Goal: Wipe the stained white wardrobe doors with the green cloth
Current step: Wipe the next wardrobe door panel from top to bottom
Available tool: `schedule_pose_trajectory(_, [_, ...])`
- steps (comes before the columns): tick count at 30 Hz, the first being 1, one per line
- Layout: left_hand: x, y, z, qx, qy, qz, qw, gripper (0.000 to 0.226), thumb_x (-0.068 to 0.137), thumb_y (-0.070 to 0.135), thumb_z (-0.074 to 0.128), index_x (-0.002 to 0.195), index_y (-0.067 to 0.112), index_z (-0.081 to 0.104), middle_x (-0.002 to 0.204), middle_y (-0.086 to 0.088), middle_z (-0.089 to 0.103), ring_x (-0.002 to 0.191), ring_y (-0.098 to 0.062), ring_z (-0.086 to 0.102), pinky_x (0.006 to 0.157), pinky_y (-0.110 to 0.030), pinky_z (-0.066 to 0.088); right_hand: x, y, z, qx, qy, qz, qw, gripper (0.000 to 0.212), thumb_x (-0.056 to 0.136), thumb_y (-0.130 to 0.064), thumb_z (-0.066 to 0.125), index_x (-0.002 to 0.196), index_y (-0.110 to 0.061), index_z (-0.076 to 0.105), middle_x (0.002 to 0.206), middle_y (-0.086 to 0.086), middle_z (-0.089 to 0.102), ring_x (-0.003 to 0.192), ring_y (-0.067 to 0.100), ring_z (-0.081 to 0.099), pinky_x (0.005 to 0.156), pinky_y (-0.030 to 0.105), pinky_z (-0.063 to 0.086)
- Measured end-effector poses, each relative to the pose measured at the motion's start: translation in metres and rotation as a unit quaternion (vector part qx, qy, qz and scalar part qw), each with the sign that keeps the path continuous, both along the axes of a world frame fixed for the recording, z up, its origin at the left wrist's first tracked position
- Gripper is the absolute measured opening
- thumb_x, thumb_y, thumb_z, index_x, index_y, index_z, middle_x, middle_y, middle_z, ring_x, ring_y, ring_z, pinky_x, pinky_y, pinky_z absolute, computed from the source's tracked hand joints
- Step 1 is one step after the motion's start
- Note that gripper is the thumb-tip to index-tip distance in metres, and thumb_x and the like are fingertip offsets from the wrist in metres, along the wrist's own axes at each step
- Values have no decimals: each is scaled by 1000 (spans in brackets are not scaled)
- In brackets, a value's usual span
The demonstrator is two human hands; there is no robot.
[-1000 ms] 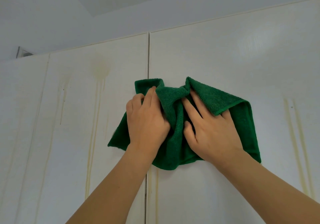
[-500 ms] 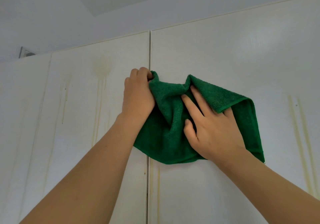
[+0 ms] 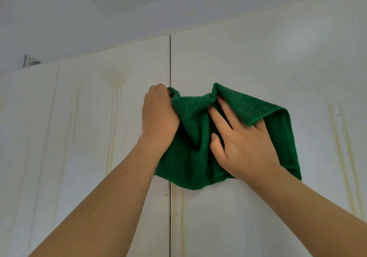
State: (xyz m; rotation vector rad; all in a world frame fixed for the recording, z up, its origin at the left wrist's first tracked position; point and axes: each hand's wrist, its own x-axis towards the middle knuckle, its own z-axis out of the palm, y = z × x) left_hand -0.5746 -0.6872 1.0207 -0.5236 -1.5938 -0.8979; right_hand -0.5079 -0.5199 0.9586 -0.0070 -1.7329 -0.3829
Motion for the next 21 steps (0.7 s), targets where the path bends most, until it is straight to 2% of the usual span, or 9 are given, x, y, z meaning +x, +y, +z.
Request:
schedule_pose_trajectory(5, [4,6,12,21,3,-9,1000,13,91,2,46,88,15,43,96,-6,46,87,-22,46,70,-31,32,1,1,1,1,-8,-5,1000,61,95,-41,33,152,-20,34,163,2,22,140,30,36,107,50,30])
schedule_pose_trajectory(9, [-8,7,-43,8,68,-18,997,12,94,7,52,85,14,49,95,-4,49,87,-24,46,73,-40,43,1,-1,0,-1,-2,-4,1000,61,95,-40,34,153,-20,34,162,2,25,139,28,37,106,48,30])
schedule_pose_trajectory(10, [-13,7,-62,-8,92,-5,996,8,95,8,51,89,11,55,98,-6,51,88,-24,46,75,-42,45,1,-2,-1,0,0,-3,1000,60,96,-39,34,153,-20,34,162,2,26,138,28,38,105,47,30])
schedule_pose_trajectory(13, [-28,6,-92,-57,124,32,990,21,97,13,49,109,4,64,112,-12,58,98,-28,51,86,-43,46,1,-2,-2,0,2,-2,1000,61,96,-39,34,153,-20,33,162,1,24,140,27,36,106,47,30])
schedule_pose_trajectory(15, [-34,8,-81,-94,132,36,986,25,98,14,51,118,4,64,123,-13,60,114,-31,54,103,-44,41,0,-3,-1,1,1,-8,1000,61,96,-39,33,154,-20,32,163,1,23,141,28,35,106,48,30])
schedule_pose_trajectory(17, [-36,10,-55,-120,145,50,981,31,99,21,50,121,3,63,135,-17,57,131,-34,49,116,-44,31,-2,-2,-1,3,-3,-17,1000,62,97,-39,33,155,-19,30,163,3,21,142,30,34,108,49,29])
schedule_pose_trajectory(21, [-34,13,-17,-104,134,58,984,34,97,29,54,119,6,65,136,-20,59,137,-35,45,118,-49,30,-6,3,0,16,-4,-29,999,61,98,-41,31,154,-16,33,164,5,19,140,32,36,109,52,29])
